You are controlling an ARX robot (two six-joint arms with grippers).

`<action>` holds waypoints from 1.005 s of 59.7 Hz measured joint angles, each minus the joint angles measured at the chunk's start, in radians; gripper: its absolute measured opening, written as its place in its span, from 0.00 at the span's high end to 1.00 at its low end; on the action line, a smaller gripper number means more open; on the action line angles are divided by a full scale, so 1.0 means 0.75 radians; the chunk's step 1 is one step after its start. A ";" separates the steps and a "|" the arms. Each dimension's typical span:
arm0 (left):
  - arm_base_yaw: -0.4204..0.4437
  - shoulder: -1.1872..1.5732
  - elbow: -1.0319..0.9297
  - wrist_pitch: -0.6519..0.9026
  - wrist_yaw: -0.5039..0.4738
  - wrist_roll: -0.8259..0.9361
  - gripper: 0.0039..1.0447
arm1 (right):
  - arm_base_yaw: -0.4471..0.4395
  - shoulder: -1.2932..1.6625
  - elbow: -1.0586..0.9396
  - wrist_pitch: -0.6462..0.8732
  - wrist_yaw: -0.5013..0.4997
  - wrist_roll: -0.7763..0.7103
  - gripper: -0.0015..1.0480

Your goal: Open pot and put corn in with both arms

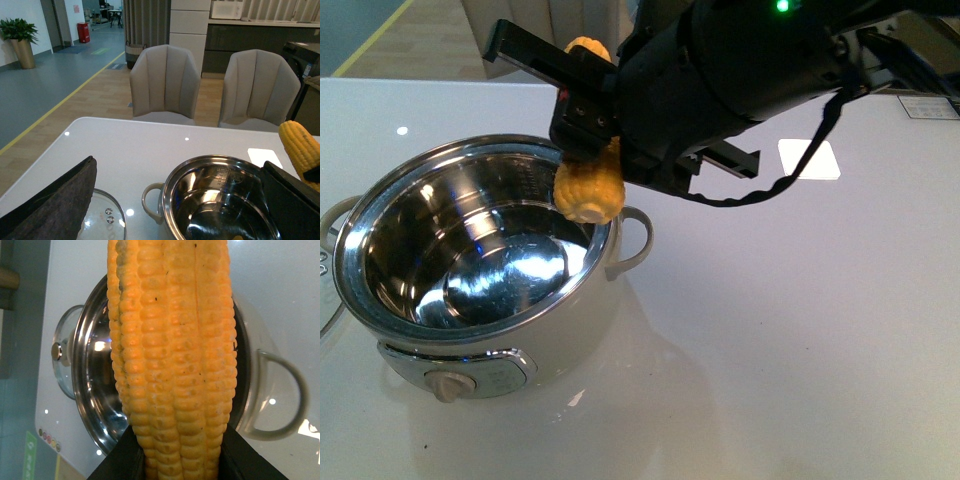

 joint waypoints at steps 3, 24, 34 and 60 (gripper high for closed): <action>0.000 0.000 0.000 0.000 0.000 0.000 0.07 | 0.010 0.020 0.020 0.000 -0.006 0.020 0.78; 0.000 0.000 0.000 0.000 0.000 0.000 0.07 | 0.058 0.165 0.170 -0.019 -0.040 0.139 0.78; 0.000 0.000 0.000 0.000 0.001 0.000 0.07 | 0.067 0.222 0.237 -0.020 -0.051 0.199 0.78; 0.000 0.000 0.000 0.000 0.000 0.000 0.07 | 0.126 0.327 0.295 -0.068 -0.046 0.259 0.74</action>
